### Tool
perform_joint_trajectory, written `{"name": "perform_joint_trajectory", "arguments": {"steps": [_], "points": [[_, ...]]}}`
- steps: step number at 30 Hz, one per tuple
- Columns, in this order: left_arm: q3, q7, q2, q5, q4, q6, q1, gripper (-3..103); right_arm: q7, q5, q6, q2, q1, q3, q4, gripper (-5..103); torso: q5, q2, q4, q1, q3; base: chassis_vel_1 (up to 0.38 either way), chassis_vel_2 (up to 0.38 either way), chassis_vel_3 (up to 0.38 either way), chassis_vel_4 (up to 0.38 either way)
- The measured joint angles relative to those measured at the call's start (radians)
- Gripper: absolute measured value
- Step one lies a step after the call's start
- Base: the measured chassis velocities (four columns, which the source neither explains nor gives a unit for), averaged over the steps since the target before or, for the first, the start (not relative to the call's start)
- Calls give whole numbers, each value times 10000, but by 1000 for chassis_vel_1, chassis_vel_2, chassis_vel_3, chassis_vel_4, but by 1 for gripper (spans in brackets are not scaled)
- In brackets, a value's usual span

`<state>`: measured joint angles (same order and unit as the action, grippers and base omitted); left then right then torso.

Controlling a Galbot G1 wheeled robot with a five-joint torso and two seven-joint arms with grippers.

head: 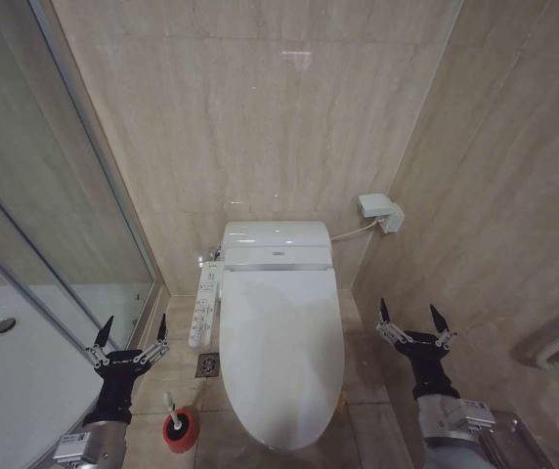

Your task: Open the toilet lid, clean the toilet bowl with a toilet brush, close the toilet lid, and flush.

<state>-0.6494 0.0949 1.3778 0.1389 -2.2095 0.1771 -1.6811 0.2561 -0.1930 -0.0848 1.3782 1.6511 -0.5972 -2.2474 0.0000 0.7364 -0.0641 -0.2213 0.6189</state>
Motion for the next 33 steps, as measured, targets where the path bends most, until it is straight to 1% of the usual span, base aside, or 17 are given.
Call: {"name": "perform_joint_trajectory", "arguments": {"steps": [6,9,12,13,25,29,30,33], "points": [[0,0,0,0,0,0,-2,100,0,0,0,0,2,0,1,100,3,3,1,9,-3,182,-192,-180,184],[0,0,0,0,0,0,-4,100,0,0,0,0,4,0,0,100,-3,6,0,12,-5,208,-227,-194,216],[0,0,0,0,0,0,-10,100,0,0,0,0,6,0,0,100,3,9,0,16,-7,181,-171,-171,175],[0,0,0,0,0,0,-10,100,0,0,0,0,7,0,0,100,-1,10,0,16,-7,94,-110,-146,84],[0,0,0,0,0,0,0,100,0,0,0,0,0,0,0,100,0,0,3,-3,1,-8,8,5,-3],[0,0,0,0,1,0,-2,100,0,0,0,0,1,0,0,100,-2,1,2,3,-1,126,-111,-150,126],[-1,0,0,0,1,0,-1,100,0,0,0,0,2,0,0,100,2,2,1,5,-2,187,-156,-197,203],[-1,0,0,0,1,0,-3,100,0,0,0,0,4,0,0,100,-3,4,0,9,-4,198,-209,-205,206]]}}
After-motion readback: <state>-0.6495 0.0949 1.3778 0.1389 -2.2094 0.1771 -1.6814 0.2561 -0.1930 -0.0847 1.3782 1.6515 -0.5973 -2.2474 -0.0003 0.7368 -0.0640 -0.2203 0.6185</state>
